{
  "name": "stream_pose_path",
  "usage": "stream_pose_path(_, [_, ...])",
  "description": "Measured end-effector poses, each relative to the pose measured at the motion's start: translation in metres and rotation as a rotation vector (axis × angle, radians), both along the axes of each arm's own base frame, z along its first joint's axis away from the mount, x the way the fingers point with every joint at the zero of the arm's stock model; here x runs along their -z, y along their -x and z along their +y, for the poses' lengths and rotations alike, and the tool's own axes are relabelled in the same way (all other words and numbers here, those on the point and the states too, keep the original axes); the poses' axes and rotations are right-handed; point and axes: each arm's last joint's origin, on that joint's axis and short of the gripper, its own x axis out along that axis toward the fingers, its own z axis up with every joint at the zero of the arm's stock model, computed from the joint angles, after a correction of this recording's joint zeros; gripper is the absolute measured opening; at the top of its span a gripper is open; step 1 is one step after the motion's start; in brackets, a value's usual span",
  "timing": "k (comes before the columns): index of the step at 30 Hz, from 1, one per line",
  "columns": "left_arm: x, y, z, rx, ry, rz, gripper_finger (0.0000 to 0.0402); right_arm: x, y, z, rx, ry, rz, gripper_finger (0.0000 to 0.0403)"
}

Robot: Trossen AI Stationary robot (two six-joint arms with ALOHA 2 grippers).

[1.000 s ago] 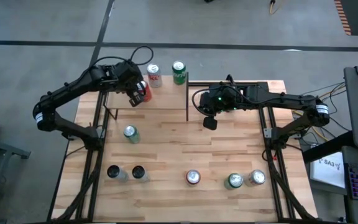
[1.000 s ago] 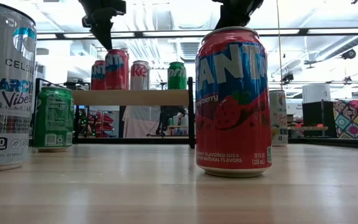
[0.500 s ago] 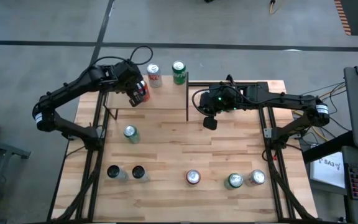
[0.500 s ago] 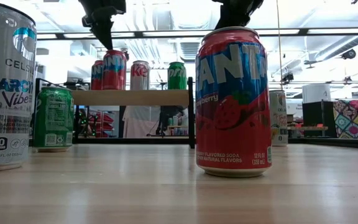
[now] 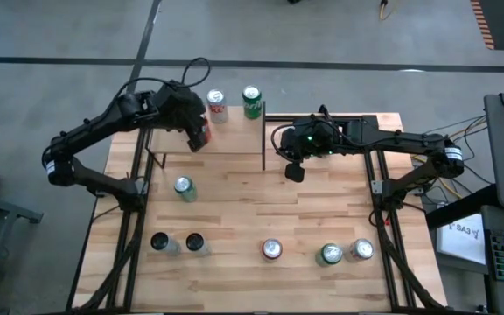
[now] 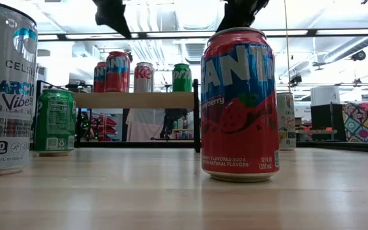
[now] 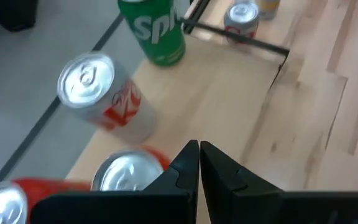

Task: Place canned beverage on shelf
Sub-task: Put the top red soda can aligned with the other red soda can on the shelf

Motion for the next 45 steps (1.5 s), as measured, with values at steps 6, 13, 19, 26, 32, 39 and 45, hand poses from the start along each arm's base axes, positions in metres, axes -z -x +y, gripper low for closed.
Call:
stream_pose_path(6, [0.011, -0.016, 0.006, 0.007, 0.009, 0.034, 0.0000, 0.000, 0.000, 0.000, 0.001, -0.001, 0.000, 0.0012])
stream_pose_path(13, [0.021, -0.029, 0.013, 0.001, -0.003, 0.070, 0.0000, 0.000, 0.000, 0.000, 0.001, -0.001, 0.000, 0.0012])
stream_pose_path(19, [0.025, -0.031, 0.017, -0.053, -0.050, 0.116, 0.0000, 0.000, 0.000, 0.000, 0.001, -0.001, 0.000, 0.0012])
stream_pose_path(26, [0.028, -0.033, 0.018, -0.055, -0.048, 0.128, 0.0000, 0.000, 0.000, 0.000, 0.001, -0.001, 0.001, 0.0012])
stream_pose_path(32, [0.031, -0.034, 0.018, -0.054, -0.039, 0.151, 0.0000, 0.000, 0.000, 0.000, 0.001, -0.001, 0.001, 0.0012])
stream_pose_path(39, [0.033, -0.031, 0.017, -0.063, -0.018, 0.181, 0.0000, 0.000, 0.000, 0.000, 0.001, -0.001, 0.001, 0.0012])
stream_pose_path(45, [0.033, -0.031, 0.016, -0.064, -0.013, 0.188, 0.0000, 0.000, 0.000, 0.000, 0.001, -0.001, 0.001, 0.0012])
